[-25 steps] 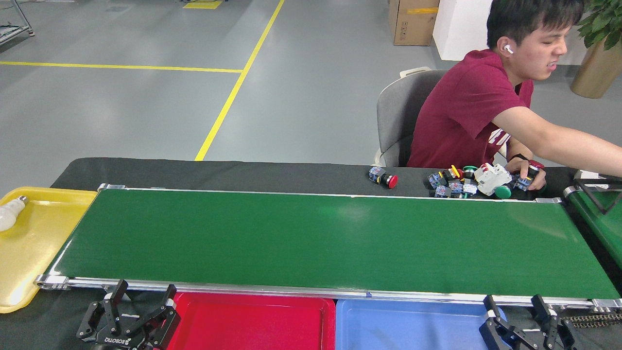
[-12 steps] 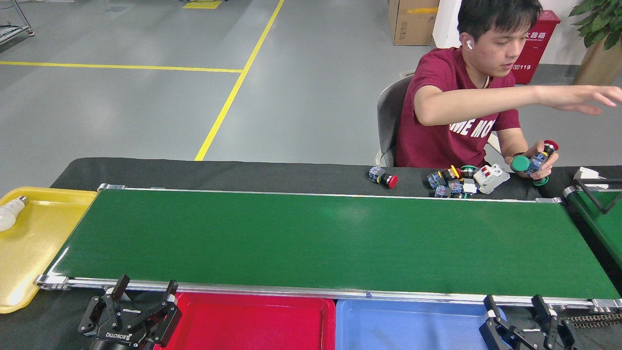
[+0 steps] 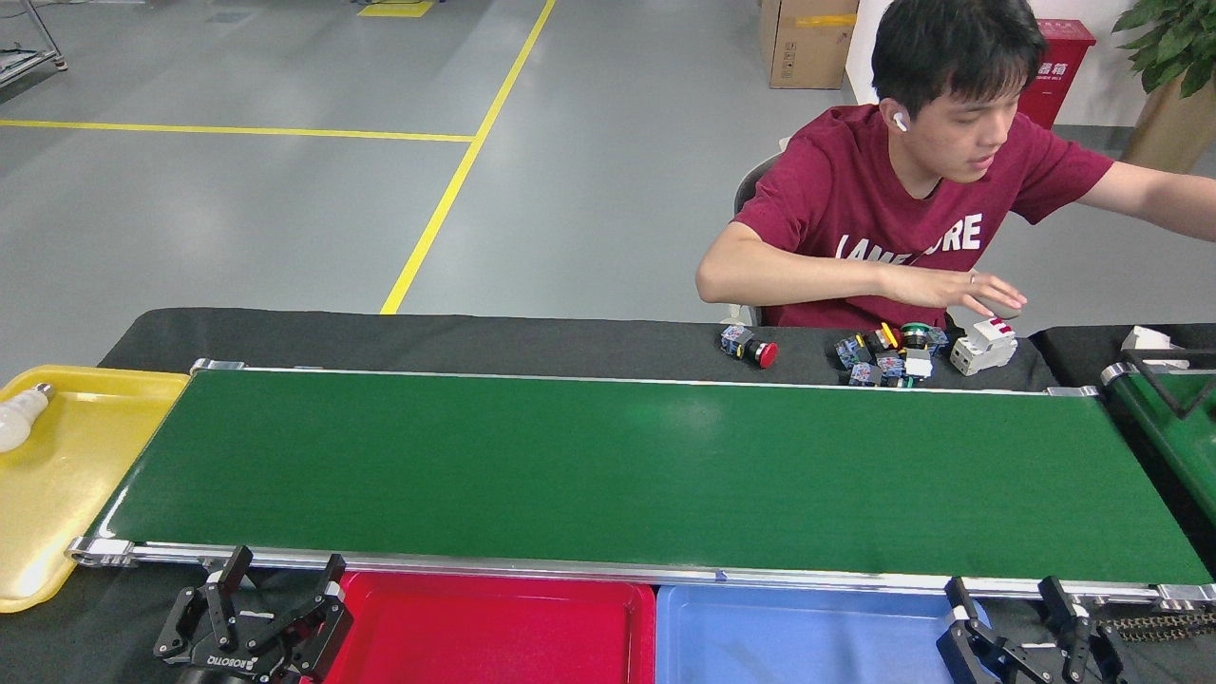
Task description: Pick switch part from conveyor to tray
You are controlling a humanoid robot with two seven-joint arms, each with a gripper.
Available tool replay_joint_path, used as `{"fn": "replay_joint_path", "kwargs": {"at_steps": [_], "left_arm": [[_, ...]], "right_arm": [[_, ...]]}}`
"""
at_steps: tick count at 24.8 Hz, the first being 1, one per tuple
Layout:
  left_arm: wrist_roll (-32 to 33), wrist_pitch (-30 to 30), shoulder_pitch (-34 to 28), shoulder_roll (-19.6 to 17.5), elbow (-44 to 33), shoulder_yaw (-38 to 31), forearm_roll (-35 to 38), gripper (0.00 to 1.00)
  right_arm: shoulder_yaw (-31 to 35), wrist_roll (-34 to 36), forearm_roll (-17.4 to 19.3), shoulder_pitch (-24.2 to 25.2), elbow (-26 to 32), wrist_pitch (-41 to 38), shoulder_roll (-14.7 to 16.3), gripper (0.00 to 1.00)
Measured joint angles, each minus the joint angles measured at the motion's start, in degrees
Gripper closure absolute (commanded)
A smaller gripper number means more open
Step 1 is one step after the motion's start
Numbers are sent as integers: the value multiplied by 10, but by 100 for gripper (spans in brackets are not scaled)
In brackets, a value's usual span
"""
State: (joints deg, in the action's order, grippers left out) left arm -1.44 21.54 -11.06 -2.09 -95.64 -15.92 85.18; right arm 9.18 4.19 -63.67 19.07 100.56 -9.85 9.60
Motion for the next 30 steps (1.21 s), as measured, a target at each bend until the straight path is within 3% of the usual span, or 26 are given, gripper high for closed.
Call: {"fn": "replay_joint_path", "kwargs": {"at_steps": [30], "left_arm": [[-3, -3, 3, 0, 17, -21, 0, 0]], "right_arm": [[0, 0, -11, 0, 0, 2, -19, 2]]}}
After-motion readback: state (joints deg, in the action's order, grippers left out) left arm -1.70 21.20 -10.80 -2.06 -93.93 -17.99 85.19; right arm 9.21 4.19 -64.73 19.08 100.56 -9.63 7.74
